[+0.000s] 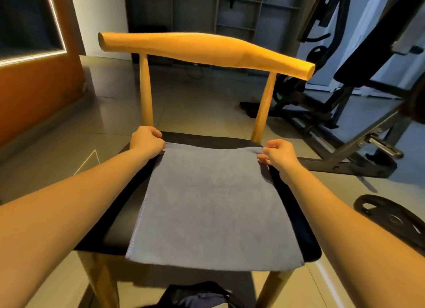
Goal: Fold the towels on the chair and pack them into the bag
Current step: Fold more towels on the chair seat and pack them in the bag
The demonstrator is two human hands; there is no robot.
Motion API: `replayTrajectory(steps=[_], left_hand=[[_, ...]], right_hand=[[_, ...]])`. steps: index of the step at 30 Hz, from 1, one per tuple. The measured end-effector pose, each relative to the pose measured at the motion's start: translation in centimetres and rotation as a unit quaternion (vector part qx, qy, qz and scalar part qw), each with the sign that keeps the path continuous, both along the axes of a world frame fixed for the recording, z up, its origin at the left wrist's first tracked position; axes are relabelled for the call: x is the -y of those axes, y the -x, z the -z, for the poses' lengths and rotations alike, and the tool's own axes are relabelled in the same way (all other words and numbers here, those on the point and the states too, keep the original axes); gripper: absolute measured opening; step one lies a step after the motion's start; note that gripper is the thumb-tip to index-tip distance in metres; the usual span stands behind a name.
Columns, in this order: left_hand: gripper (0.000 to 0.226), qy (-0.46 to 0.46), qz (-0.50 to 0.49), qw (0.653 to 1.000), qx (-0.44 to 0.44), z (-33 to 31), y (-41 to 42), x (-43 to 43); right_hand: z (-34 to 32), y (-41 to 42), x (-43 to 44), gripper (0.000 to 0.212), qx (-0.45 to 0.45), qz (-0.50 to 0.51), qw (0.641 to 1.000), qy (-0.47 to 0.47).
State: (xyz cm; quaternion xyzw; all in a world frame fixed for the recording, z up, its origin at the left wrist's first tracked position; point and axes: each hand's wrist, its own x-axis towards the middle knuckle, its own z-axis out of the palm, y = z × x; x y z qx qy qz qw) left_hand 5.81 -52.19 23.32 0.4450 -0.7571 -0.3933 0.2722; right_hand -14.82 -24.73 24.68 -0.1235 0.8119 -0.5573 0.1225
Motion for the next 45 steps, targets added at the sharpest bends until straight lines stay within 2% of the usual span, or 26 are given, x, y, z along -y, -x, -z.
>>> replayTrajectory(steps=[2,6,8,12,14,18,20,22,24,27,31,35,38,41,45], left_hand=[[0.025,0.058,0.046,0.997,0.025,-0.9,-1.6,-1.3],[0.008,0.164,0.169,0.968,0.087,-2.5,-7.6,-6.4],[0.016,0.175,0.216,0.954,0.109,-2.4,-11.2,-9.0],[0.034,0.148,0.294,0.933,0.142,-1.0,-16.5,-12.2],[0.044,0.214,0.309,0.913,0.16,-0.2,-17.9,-12.6],[0.065,0.389,0.317,0.84,0.206,1.7,-19.7,-13.0],[0.068,0.467,0.301,0.8,0.225,2.4,-20.2,-13.3],[0.064,0.521,0.297,0.769,0.219,2.8,-20.5,-13.5],[0.05,0.557,0.307,0.747,0.193,2.9,-20.9,-13.7],[0.034,0.575,0.335,0.73,0.156,2.7,-21.5,-13.8],[0.022,0.548,0.332,0.754,0.142,2.2,-22.3,-13.7],[0.018,0.421,0.316,0.841,0.121,1.5,-23.2,-13.7],[0.018,0.29,0.337,0.886,0.128,0.5,-23.8,-13.5],[0.016,0.193,0.347,0.911,0.11,-1.5,-24.5,-13.5],[0.004,0.132,0.322,0.937,0.025,-5.3,-24.7,-13.7]], right_hand=[[-1.0,-1.6,-1.6,0.029,-0.042,-0.027,0.998,-0.031],[-1.9,-6.6,-6.3,0.008,-0.117,-0.088,0.983,-0.115],[-1.7,-9.1,-9.1,0.005,-0.115,-0.109,0.973,-0.167],[-1.0,-12.9,-13.2,0.018,-0.107,-0.119,0.952,-0.26],[-0.9,-14.2,-14.3,0.025,-0.097,-0.109,0.949,-0.278],[-0.4,-16.9,-16.0,0.033,-0.059,-0.106,0.939,-0.322],[0.1,-17.8,-16.5,0.036,-0.018,-0.118,0.947,-0.299],[0.5,-18.4,-16.9,0.031,0.025,-0.103,0.971,-0.215],[0.6,-18.7,-17.2,0.023,0.073,-0.079,0.987,-0.119],[1.0,-18.5,-17.4,0.015,0.124,-0.053,0.991,-0.01],[1.3,-18.1,-18.1,0.018,0.111,-0.041,0.993,0.017],[0.5,-18.0,-19.6,0.014,0.101,-0.095,0.99,0.013],[-1.1,-18.1,-20.6,0.017,0.131,-0.134,0.982,0.004],[-3.5,-18.2,-21.8,0.019,0.153,-0.191,0.97,-0.006],[-6.9,-17.9,-23.5,0.025,0.103,-0.272,0.957,-0.006]])
